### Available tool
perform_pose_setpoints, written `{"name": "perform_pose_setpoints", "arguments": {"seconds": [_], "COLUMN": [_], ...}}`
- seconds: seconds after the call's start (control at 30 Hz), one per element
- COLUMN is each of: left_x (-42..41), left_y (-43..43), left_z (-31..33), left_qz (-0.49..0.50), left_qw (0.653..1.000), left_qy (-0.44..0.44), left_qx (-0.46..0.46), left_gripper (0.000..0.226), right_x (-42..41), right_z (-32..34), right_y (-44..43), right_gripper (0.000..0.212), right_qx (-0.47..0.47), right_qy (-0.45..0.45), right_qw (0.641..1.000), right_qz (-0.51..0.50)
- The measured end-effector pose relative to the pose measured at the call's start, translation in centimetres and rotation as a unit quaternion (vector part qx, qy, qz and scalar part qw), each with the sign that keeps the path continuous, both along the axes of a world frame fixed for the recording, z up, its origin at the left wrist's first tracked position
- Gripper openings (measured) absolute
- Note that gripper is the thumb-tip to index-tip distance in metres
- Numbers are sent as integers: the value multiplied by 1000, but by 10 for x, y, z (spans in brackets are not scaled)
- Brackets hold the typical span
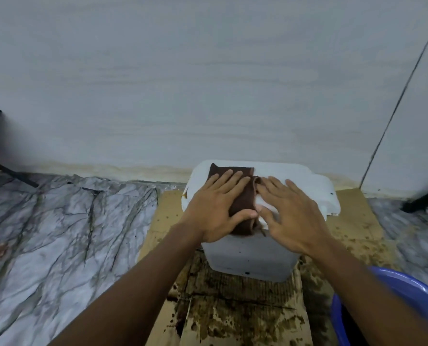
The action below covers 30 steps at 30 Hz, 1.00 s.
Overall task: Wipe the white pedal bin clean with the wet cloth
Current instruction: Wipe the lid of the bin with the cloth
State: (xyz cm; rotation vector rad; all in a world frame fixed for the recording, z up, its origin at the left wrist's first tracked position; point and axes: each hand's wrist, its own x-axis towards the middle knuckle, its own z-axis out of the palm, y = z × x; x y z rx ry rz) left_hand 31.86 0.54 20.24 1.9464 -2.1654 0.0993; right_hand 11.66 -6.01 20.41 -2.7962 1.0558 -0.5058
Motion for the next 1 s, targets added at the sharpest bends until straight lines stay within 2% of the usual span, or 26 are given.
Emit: {"name": "perform_pose_setpoints", "arguments": {"seconds": [0.1, 0.17, 0.23, 0.37, 0.47, 0.53, 0.67, 0.8, 0.87, 1.0], "left_x": [35, 60, 72, 47, 19, 14, 40, 60, 52, 21], "left_y": [11, 20, 25, 23, 15, 14, 26, 36, 35, 22], "left_z": [-3, -6, -9, -9, -6, -7, -7, -15, -15, -7], "left_qz": [-6, 14, 35, 53, 37, 19, 2, 48, 60, 29], "left_qw": [1000, 999, 997, 997, 999, 999, 999, 991, 993, 999], "left_qy": [7, 44, 71, 48, -1, -4, 46, 128, 106, -2], "left_qx": [-3, 6, 14, -1, -24, -26, -22, 3, 1, -17], "left_gripper": [81, 82, 84, 84, 79, 76, 77, 85, 84, 76], "right_x": [-4, -3, 0, 3, 4, 4, 2, -2, -3, -2], "right_z": [-2, -2, -3, -6, -6, -7, -10, -14, -15, -16], "right_y": [-1, 0, -1, 0, 1, 3, 6, 3, 1, 0], "right_gripper": [64, 66, 72, 79, 77, 74, 74, 74, 74, 73], "right_qx": [17, 42, 23, 4, -10, -15, -9, -3, -6, -18], "right_qy": [-10, -12, -3, 5, 3, 2, -4, -20, -28, -33], "right_qw": [1000, 999, 1000, 1000, 999, 999, 1000, 1000, 1000, 999], "right_qz": [-11, -28, -15, -29, -38, -37, -23, -11, -12, -17]}}
